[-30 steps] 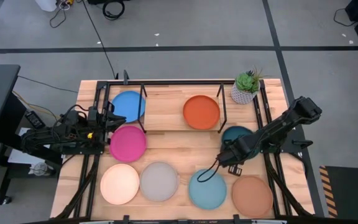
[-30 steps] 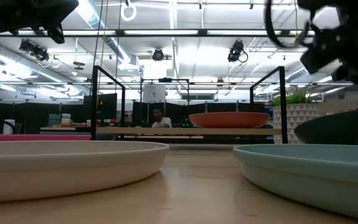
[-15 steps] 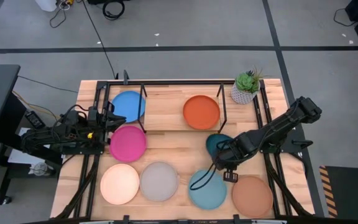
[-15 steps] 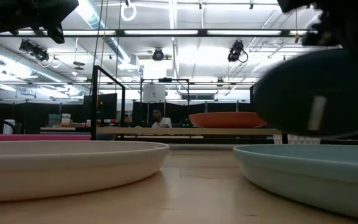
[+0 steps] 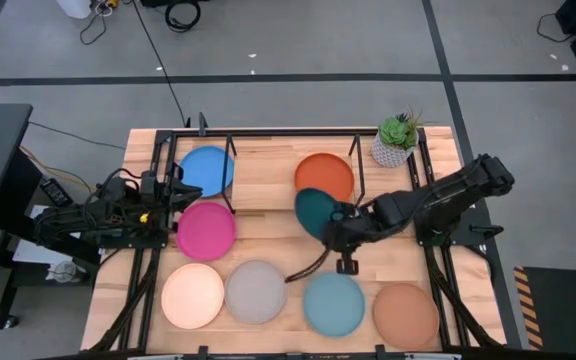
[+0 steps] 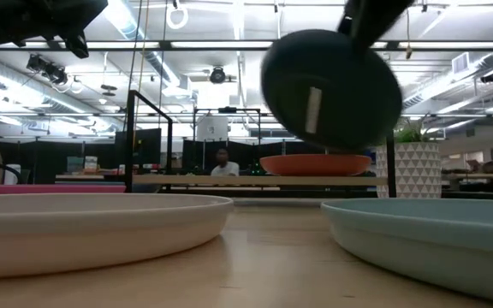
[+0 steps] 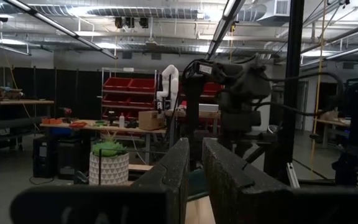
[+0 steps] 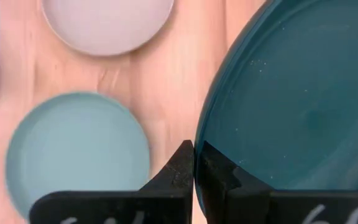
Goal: Place and stack plates onto a shelf
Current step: Stack the dark green plate on top of the orange plate on the shelf, then put the gray plate on the shelf
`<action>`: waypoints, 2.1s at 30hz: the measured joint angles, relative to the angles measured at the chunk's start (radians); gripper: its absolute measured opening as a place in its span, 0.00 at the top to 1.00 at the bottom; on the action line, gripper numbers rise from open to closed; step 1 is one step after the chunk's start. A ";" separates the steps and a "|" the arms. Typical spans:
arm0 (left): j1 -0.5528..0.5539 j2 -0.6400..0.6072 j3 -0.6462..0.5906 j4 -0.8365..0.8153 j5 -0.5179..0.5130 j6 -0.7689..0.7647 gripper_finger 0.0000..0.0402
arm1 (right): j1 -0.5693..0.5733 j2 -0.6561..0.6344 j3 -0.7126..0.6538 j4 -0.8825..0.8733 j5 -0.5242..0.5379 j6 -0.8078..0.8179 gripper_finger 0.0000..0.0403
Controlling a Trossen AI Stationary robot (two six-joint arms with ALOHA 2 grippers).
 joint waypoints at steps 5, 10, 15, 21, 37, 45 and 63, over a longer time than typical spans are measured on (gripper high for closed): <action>0.000 0.005 0.000 0.002 0.000 0.001 0.87 | -0.068 0.024 0.026 -0.003 0.060 -0.109 0.96; 0.000 0.008 0.000 -0.007 0.000 0.001 0.87 | -0.153 0.038 0.028 -0.014 0.117 -0.161 0.96; 0.000 0.014 0.001 -0.012 0.000 0.002 0.87 | -0.228 0.071 0.028 -0.033 0.156 -0.195 0.96; 0.000 0.027 0.001 -0.015 0.000 0.003 0.87 | -0.294 0.144 0.027 -0.051 0.181 -0.220 0.96; 0.000 0.040 0.001 -0.014 0.000 0.002 0.87 | -0.334 0.203 0.026 -0.103 0.173 -0.226 0.83; -0.026 0.049 0.000 0.046 0.100 -0.014 0.87 | -0.283 0.115 0.048 -0.099 0.173 -0.175 0.80; -0.226 0.369 0.207 -0.107 -0.034 0.079 0.87 | -0.040 0.076 -0.059 0.254 0.256 -0.169 0.80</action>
